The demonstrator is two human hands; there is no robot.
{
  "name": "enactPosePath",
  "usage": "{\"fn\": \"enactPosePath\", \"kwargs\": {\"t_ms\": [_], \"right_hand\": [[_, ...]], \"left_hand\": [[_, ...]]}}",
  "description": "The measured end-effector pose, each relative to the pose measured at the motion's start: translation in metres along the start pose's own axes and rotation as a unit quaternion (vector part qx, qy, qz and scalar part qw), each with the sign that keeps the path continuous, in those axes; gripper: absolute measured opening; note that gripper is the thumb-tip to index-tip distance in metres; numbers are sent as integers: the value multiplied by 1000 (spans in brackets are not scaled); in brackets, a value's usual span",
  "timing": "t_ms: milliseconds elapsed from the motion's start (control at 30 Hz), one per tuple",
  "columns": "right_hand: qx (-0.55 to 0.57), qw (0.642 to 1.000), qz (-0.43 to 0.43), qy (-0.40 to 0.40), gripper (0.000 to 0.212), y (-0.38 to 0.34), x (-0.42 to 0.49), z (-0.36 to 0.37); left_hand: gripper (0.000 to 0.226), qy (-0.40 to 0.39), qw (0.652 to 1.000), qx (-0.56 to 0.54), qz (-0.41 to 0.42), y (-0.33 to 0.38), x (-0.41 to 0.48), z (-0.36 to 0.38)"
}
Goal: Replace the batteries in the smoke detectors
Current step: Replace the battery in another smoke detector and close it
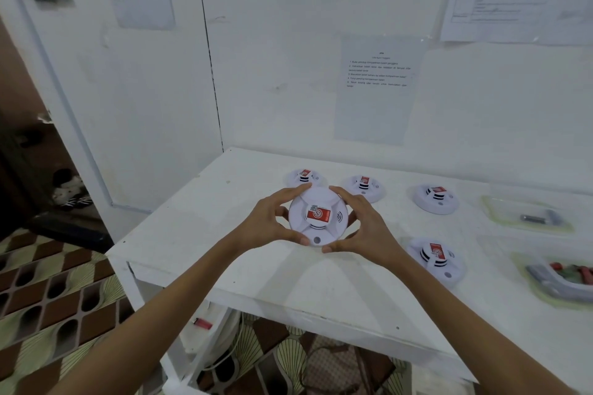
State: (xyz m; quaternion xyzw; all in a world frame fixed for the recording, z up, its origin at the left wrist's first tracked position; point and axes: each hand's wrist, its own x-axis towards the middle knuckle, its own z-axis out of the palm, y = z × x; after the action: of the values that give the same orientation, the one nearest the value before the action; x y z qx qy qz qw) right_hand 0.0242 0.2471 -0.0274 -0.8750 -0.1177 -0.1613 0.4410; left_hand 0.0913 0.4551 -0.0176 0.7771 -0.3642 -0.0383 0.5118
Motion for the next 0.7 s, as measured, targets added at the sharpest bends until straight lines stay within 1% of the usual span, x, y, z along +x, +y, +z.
{"fn": "enactPosePath", "kwargs": {"t_ms": [700], "right_hand": [[8,1000,9,15,96,-9,-7,-7]], "left_hand": [[86,-8,1000,2,7,6,2,4]]}}
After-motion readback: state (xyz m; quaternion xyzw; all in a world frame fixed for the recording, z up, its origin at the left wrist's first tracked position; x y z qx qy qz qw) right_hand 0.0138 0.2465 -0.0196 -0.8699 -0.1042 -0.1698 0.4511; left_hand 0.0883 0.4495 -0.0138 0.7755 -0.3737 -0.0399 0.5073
